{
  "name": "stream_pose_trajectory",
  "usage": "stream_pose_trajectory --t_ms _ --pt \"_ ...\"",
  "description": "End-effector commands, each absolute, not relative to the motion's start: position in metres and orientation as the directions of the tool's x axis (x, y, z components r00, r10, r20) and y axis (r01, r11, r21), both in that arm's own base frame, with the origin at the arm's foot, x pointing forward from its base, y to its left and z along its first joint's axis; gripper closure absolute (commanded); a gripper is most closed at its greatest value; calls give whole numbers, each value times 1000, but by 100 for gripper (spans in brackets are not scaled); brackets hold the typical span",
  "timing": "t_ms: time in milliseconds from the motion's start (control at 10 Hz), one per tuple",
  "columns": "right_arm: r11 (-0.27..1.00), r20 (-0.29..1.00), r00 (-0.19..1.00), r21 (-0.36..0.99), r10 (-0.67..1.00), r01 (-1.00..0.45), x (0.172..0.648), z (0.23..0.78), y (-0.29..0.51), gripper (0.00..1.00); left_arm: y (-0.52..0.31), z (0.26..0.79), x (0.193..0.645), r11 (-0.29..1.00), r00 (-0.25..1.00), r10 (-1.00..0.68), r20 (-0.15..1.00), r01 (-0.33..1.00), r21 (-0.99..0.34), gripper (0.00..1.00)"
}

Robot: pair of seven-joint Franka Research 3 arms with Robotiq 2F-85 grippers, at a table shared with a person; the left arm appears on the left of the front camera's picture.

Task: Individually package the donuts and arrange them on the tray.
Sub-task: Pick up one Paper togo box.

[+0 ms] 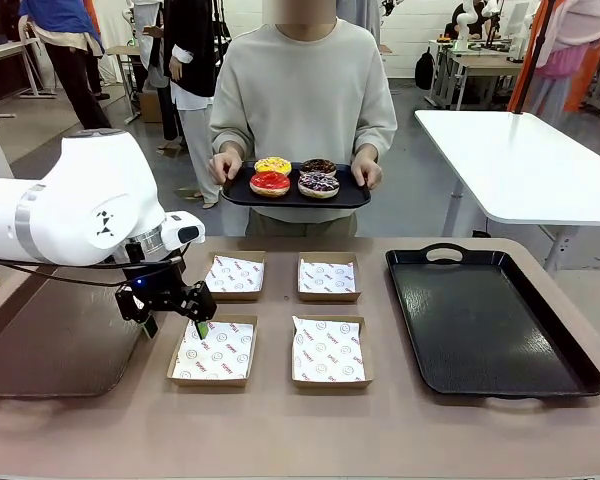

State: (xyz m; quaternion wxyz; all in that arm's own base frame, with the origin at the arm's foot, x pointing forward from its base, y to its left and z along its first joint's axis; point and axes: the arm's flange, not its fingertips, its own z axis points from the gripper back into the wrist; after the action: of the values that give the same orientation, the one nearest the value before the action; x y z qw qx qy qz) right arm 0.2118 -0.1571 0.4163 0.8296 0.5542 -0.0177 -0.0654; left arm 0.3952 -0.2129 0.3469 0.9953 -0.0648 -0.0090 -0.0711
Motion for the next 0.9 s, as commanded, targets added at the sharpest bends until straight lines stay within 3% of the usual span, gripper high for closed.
stream_pose_trajectory --t_ms 0,300,400,500,700,800 --pt "374 -43 991 923 -127 88 211 415 -158 0 -218 340 405 990 994 -102 48 106 -92 0" --pt "374 -43 991 923 -127 88 211 415 -158 0 -223 329 407 992 993 -102 61 106 -67 0" --pt "374 -43 991 923 -127 88 211 415 -158 0 -225 329 405 989 991 -119 60 123 -79 24" --pt "374 -43 991 923 -127 88 211 415 -158 0 -225 329 406 990 992 -114 56 118 -75 54" --pt "374 -43 991 923 -127 88 211 415 -158 0 -225 329 407 991 993 -106 54 110 -74 100" --pt "374 -43 991 923 -127 88 211 415 -158 0 -225 329 407 991 993 -105 52 109 -73 100"
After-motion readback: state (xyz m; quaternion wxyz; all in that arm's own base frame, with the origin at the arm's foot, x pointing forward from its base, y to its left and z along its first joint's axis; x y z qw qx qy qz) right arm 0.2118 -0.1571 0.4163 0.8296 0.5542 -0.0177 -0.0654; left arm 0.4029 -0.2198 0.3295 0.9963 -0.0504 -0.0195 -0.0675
